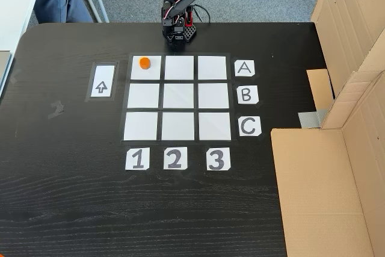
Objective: Pick up the round, orange token and place it in the grid on square A1.
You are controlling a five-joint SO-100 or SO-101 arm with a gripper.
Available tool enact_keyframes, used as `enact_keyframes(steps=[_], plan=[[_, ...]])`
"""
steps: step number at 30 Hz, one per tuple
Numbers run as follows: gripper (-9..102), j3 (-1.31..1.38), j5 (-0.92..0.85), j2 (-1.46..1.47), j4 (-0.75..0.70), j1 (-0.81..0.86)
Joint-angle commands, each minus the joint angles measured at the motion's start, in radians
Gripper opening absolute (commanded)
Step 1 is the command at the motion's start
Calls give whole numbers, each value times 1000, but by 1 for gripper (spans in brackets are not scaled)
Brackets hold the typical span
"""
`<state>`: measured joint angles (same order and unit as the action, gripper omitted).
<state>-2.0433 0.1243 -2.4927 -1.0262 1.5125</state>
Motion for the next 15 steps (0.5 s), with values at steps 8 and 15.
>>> enact_keyframes(steps=[8,15], plan=[[21,-296,-48,-423,-15,175],[10,-479,-48,-566,-18,198]])
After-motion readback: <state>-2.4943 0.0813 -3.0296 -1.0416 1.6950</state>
